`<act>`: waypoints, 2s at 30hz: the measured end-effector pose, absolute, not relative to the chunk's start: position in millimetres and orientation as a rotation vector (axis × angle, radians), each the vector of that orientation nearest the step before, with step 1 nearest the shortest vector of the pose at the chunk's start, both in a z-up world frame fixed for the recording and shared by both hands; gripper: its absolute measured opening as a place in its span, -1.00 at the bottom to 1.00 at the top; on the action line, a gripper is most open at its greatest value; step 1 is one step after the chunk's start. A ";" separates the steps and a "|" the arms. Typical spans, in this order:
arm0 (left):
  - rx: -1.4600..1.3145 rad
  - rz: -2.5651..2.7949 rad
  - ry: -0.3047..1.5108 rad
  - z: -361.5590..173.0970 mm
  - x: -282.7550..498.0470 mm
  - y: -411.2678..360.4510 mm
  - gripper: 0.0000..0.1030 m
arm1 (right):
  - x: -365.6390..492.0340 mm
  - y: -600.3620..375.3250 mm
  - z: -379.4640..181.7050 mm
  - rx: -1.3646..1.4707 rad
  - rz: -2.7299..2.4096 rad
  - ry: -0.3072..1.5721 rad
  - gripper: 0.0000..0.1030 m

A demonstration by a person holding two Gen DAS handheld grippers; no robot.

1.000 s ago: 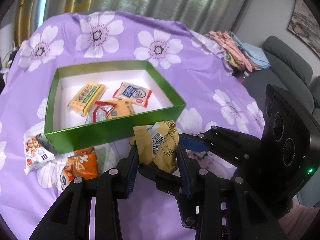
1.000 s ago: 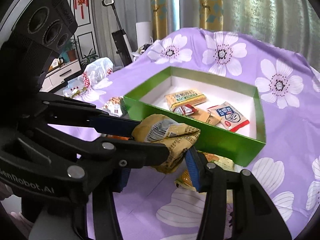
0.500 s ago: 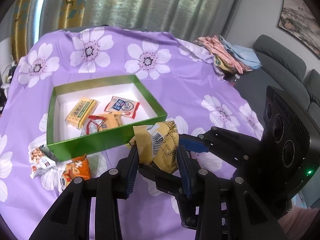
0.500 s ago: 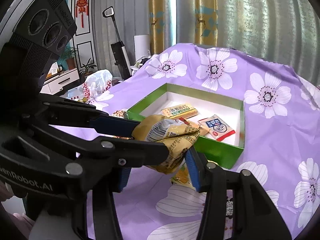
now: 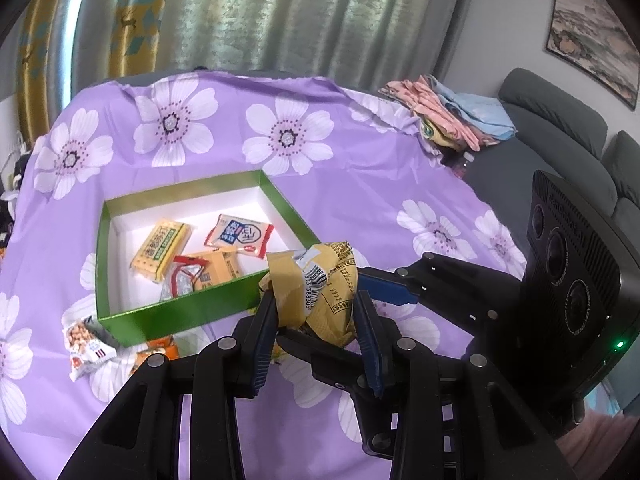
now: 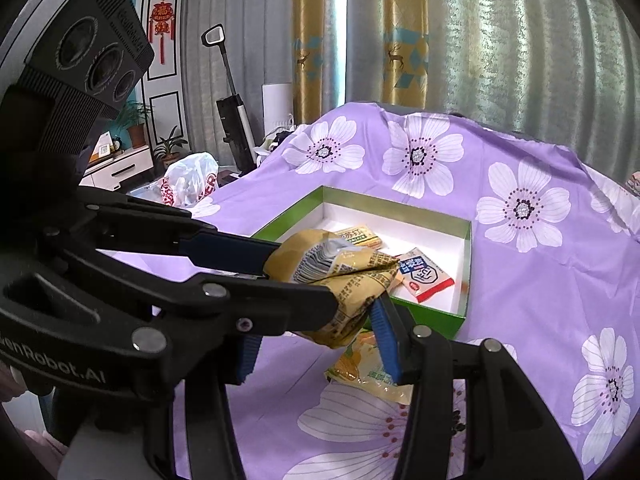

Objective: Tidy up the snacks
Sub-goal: 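Carry the gold bag over the green box with the left gripper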

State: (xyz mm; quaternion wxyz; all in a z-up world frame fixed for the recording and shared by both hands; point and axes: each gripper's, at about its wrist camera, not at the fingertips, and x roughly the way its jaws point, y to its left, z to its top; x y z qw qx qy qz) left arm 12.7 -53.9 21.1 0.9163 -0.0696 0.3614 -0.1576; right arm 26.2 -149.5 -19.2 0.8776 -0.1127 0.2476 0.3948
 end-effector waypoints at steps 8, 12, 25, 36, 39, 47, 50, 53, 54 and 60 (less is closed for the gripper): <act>-0.136 -0.327 0.731 26.6 19.5 -52.5 -0.26 | 32.1 -148.3 -12.7 -0.248 0.812 0.501 -0.04; -0.135 -0.326 0.729 27.4 24.3 -49.8 -0.26 | 36.7 -145.5 -11.7 -0.255 0.809 0.496 -0.04; -0.149 -0.316 0.727 27.7 42.0 -37.9 -0.26 | 50.6 -137.9 -8.9 -0.258 0.811 0.498 -0.04; -0.166 -0.301 0.726 23.6 58.2 -24.1 -0.26 | 67.7 -122.8 -11.7 -0.263 0.820 0.505 -0.04; -0.175 -0.295 0.728 21.9 60.9 -20.5 -0.26 | 71.1 -118.2 -13.3 -0.270 0.822 0.507 -0.04; -0.184 -0.286 0.736 16.9 72.8 -13.1 -0.26 | 82.8 -110.6 -18.2 -0.274 0.828 0.516 -0.04; -0.185 -0.285 0.737 15.5 76.5 -12.2 -0.26 | 88.8 -108.3 -19.4 -0.274 0.829 0.520 -0.04; -0.188 -0.285 0.740 14.1 80.1 -11.0 -0.26 | 92.7 -106.6 -20.5 -0.277 0.829 0.521 -0.04; -0.186 -0.284 0.742 13.2 82.3 -10.8 -0.26 | 93.1 -106.7 -20.8 -0.276 0.829 0.522 -0.04; -0.184 -0.281 0.751 7.5 93.9 -8.1 -0.26 | 102.1 -104.1 -25.7 -0.268 0.826 0.531 -0.04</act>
